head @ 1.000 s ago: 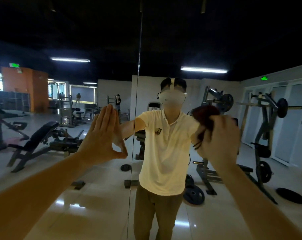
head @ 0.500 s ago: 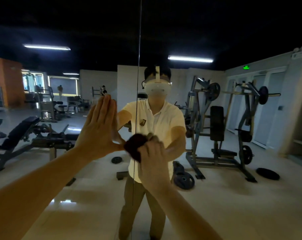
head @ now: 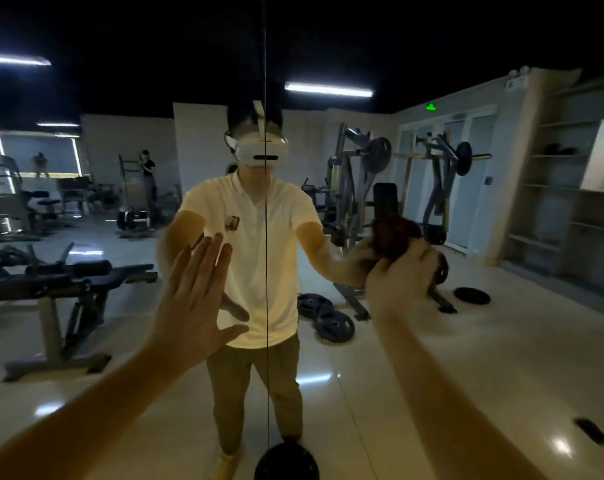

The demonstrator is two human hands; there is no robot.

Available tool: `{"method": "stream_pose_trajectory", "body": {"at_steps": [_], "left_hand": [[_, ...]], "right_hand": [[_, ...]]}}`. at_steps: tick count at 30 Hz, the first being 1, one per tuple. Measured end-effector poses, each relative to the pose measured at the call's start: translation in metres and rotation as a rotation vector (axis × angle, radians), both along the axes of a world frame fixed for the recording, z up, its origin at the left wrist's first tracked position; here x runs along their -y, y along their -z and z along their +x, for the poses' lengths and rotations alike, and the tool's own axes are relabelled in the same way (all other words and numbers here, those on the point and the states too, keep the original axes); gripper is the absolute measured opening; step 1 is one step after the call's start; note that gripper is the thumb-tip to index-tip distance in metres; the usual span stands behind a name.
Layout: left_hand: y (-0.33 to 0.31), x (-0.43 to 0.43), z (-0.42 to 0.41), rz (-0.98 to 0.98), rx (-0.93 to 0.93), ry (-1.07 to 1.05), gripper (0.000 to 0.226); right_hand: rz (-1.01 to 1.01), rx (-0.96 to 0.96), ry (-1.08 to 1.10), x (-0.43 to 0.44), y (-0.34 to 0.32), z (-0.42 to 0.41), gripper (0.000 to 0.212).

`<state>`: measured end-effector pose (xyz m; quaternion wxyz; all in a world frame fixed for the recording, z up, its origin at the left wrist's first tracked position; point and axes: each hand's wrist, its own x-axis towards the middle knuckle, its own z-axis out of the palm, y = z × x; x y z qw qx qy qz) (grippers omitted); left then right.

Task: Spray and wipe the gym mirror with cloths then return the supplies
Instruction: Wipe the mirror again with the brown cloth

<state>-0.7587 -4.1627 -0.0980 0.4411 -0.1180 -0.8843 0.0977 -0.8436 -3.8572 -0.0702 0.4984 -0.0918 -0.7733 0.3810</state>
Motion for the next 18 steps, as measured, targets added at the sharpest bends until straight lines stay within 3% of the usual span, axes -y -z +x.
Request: {"method": "stream_pose_trajectory", "body": {"at_steps": [5, 9, 11, 14, 18], "left_hand": [[0.028, -0.002, -0.007, 0.027, 0.008, 0.015, 0.137], [0.035, -0.002, -0.017, 0.053, -0.032, 0.047, 0.127], [0.037, 0.004, -0.024, 0.047, -0.062, 0.049, 0.128], [0.041, 0.011, -0.032, 0.01, -0.104, 0.045, 0.131], [0.043, 0.014, -0.036, -0.027, -0.154, 0.04, 0.13]], "right_hand": [[0.13, -0.015, -0.346, 0.104, 0.055, 0.041, 0.041], [0.726, -0.184, -0.423, 0.09, 0.095, 0.045, 0.026], [0.886, -0.204, -0.382, 0.048, 0.101, 0.03, 0.021], [0.717, -0.141, -0.207, -0.023, 0.095, 0.007, 0.026], [0.195, 0.04, 0.007, -0.085, 0.082, -0.023, 0.035]]}}
